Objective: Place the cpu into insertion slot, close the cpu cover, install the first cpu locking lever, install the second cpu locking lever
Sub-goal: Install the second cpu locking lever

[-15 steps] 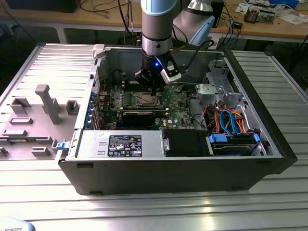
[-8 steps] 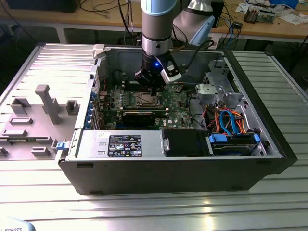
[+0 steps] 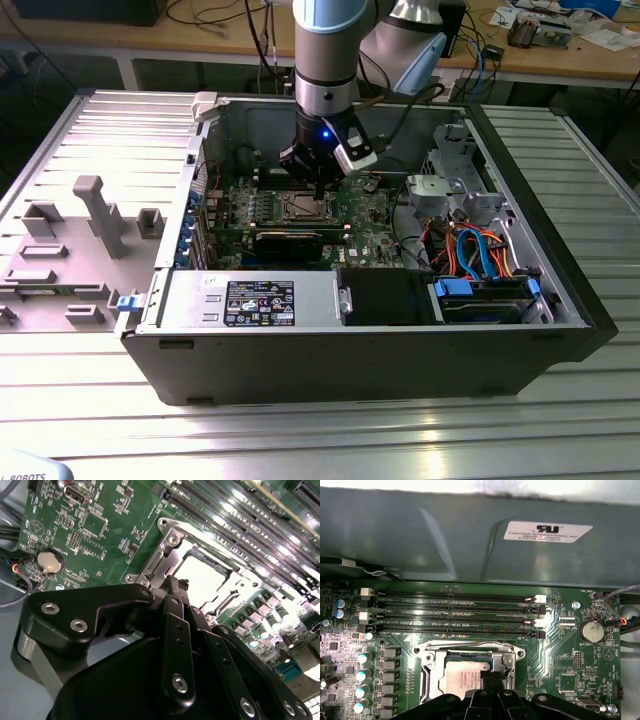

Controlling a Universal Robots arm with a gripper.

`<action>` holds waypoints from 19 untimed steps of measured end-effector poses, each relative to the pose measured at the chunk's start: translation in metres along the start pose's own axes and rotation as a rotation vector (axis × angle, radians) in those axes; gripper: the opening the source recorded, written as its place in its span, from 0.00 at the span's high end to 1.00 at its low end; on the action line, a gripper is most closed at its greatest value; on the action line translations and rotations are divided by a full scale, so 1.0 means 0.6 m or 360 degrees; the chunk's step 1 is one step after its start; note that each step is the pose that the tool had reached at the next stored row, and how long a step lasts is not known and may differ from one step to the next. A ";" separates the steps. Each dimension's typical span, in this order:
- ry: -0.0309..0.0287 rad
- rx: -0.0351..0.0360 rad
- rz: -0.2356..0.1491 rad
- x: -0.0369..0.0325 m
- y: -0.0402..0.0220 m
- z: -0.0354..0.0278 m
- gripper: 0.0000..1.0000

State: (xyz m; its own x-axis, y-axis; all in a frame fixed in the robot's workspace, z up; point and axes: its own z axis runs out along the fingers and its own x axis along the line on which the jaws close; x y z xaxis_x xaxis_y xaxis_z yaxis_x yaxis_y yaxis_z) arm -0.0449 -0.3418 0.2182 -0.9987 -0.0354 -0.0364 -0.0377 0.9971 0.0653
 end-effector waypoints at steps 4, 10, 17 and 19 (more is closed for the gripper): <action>0.00000 0.0000 0.0000 0.000 -0.002 -0.004 0.89; 0.00000 0.0000 0.0000 0.000 -0.003 -0.007 0.89; 0.00000 0.0000 0.0000 0.000 -0.010 -0.008 0.89; 0.00000 0.0000 0.0000 0.000 -0.011 -0.008 0.89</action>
State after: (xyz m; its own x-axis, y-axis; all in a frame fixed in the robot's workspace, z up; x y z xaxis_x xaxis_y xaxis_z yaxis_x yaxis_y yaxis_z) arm -0.0449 -0.3484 0.2223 -0.9987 -0.0353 -0.0363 -0.0377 0.9972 0.0653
